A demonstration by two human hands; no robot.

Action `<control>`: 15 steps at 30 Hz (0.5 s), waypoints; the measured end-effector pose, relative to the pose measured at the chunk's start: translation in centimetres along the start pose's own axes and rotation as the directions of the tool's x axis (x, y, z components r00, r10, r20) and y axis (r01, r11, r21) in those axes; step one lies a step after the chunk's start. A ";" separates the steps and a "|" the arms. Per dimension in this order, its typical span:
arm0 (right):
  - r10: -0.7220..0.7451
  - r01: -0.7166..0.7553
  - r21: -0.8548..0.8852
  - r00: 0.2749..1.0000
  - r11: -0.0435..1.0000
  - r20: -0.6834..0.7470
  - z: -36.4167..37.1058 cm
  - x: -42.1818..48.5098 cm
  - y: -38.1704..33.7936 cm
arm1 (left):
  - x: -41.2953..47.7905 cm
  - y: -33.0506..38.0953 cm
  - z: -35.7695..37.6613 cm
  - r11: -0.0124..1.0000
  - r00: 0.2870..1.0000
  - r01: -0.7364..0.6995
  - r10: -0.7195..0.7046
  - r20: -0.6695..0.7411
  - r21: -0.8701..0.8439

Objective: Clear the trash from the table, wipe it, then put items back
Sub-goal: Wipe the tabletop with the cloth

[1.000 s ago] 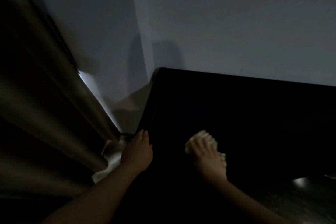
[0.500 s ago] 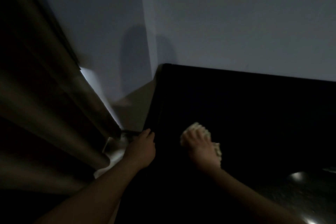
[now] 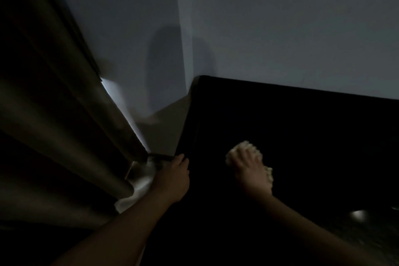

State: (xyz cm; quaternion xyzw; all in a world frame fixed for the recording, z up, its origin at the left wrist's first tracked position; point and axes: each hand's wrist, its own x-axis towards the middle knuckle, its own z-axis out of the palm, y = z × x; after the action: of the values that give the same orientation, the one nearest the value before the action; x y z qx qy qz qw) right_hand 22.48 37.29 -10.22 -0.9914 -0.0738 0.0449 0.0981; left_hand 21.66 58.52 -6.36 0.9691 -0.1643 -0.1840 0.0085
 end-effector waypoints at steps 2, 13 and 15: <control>-0.271 0.276 -0.069 0.959 0.959 0.080 1.5 -2.0 -2.6 | 0.1 -0.4 0.4 0.999 1.000 0.024 -0.024 -0.013 -0.035; 0.162 -0.174 0.111 0.980 0.978 0.114 -1.9 -1.1 0.4 | 0.8 0.9 -0.8 0.938 0.981 0.170 -0.189 -0.033 -0.301; 0.009 -0.057 0.279 0.985 0.959 0.173 -2.3 -2.4 -1.8 | 0.9 2.5 -0.9 0.949 0.969 0.122 -0.177 -0.170 -0.289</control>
State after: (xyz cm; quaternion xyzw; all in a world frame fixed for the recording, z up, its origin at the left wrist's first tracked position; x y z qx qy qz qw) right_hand 20.12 38.20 -7.48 -0.9609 -0.0580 0.1408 0.2313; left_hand 21.96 55.83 -5.65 0.9813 -0.0612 -0.1101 0.1458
